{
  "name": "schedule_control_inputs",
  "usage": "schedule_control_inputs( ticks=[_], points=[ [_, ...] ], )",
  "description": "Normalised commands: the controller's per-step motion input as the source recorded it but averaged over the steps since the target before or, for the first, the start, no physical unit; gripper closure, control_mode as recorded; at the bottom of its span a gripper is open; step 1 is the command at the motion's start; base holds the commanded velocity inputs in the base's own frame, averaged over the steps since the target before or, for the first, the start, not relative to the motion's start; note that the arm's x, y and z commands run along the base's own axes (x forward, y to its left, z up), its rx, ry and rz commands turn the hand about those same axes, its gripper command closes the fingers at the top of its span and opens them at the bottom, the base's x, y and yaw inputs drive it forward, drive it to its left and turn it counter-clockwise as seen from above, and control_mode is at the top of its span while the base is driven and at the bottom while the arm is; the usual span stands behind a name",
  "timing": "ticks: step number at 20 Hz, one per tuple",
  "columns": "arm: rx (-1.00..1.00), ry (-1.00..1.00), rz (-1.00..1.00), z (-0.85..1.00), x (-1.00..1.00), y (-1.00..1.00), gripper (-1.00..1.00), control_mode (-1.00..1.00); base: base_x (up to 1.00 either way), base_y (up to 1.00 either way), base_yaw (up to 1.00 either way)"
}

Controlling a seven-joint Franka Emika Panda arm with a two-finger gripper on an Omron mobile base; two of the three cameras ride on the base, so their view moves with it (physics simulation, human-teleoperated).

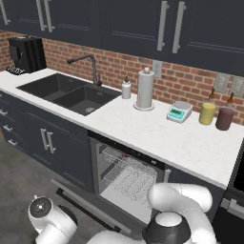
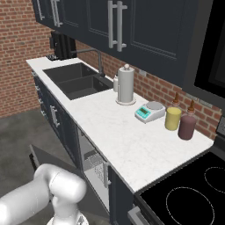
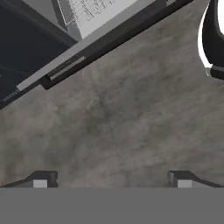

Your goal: Pick up the cup and bowl from the counter, place them in the dishwasher, and close the dishwasher door.

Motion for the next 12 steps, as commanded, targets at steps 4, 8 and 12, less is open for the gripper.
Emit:
schedule_control_inputs(
  ticks=[4,8,12],
  points=[
    [-0.37,0.0,-0.18,-0.61,-0.01,0.13,-1.0,-1.0,0.0,0.0,0.0],
    [-0.34,0.0,-0.21,-0.73,0.01,-0.01,-1.0,-1.0,0.0,0.0,0.0],
    [-0.28,0.02,-0.2,-0.76,0.24,-0.16,-1.0,-1.0,0.0,0.0,0.0]
  ],
)
